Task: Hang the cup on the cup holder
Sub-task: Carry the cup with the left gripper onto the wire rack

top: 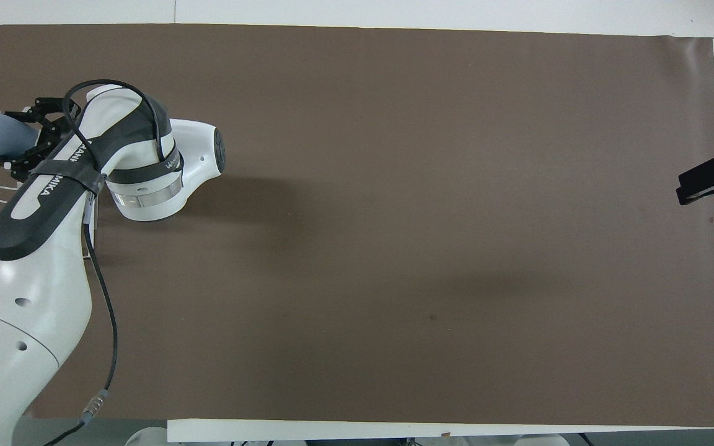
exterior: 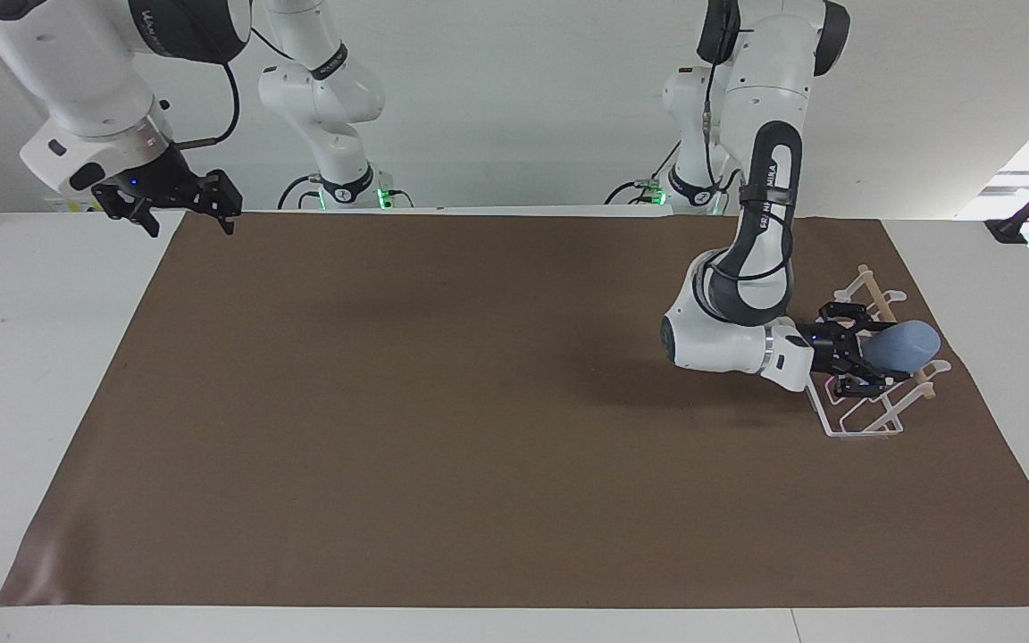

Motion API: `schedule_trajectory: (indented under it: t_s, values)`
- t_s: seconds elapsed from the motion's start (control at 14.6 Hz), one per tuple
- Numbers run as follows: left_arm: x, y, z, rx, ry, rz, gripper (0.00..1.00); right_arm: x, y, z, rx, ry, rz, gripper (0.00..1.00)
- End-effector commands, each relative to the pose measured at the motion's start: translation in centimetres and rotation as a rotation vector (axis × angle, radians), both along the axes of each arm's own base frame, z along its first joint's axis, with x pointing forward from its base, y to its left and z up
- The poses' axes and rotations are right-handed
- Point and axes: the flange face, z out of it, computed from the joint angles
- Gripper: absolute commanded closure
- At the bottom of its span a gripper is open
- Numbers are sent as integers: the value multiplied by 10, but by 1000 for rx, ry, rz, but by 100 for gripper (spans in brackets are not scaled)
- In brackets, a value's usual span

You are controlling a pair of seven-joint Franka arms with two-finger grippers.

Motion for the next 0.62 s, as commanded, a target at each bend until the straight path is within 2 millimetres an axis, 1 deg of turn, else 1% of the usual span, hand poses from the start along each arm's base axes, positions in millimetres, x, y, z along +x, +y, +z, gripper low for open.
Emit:
schedule_trajectory:
  t_s: [0.0,0.07,0.14,0.21,0.27,0.41,0.55]
  values:
    - [-2,1,-14,-2,-3,-30,100,-5,-6,-4,8,-7,25,0]
    - [-2,1,-18,-8,2,-36,87,-5,-6,-5,11,-7,30,0]
    - [0,2,-19,-22,5,-45,56,-5,-7,-6,11,-4,29,0]
    - [9,11,-19,-42,6,-44,11,-6,-10,-6,12,-5,26,0]
    - [18,13,-15,-66,-5,-53,0,-5,-13,-5,15,-13,25,0]
    - [20,8,-15,-72,5,-60,0,-5,-17,-6,20,-14,42,0]
    - [15,0,2,-109,-30,-30,0,-6,-19,-8,20,-9,39,0]
